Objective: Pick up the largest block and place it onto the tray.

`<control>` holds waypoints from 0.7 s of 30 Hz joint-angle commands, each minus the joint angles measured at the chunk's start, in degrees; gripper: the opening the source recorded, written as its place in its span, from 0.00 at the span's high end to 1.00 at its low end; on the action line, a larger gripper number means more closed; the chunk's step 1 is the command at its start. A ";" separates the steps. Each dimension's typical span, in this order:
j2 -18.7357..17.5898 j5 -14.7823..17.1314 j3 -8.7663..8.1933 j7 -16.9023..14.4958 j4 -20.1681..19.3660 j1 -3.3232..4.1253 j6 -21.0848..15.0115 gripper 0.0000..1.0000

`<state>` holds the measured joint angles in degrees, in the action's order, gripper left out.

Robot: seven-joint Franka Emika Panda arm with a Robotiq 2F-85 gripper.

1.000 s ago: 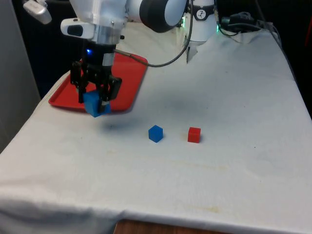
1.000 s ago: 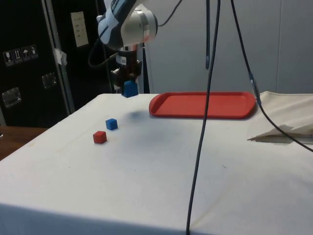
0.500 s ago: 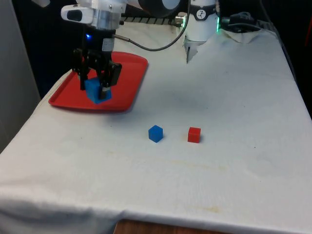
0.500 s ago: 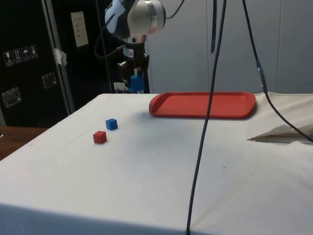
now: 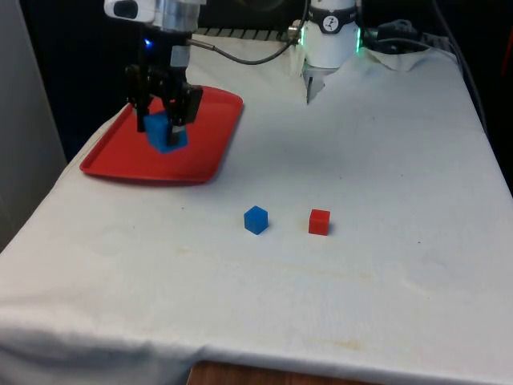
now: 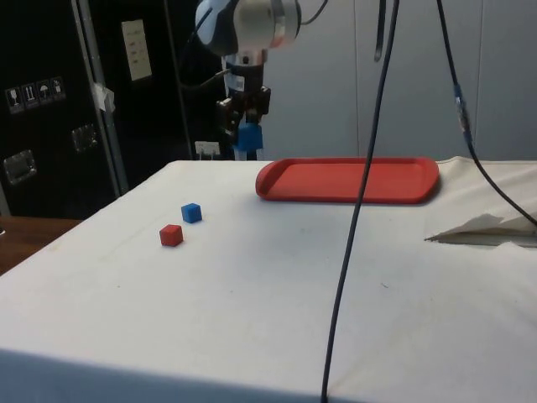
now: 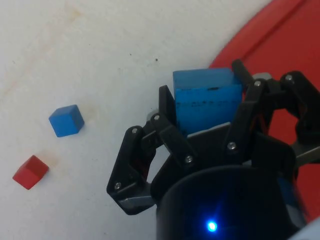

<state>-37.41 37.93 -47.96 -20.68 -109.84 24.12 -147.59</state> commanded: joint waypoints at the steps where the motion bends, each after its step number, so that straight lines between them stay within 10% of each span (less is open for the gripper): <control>1: 1.26 -0.34 -0.74 -0.40 -2.01 0.86 -0.92 0.83; 21: 7.73 -0.34 -1.32 -5.04 -10.94 1.49 -4.07 0.83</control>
<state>-31.11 37.93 -48.59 -24.98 -118.66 24.92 -150.52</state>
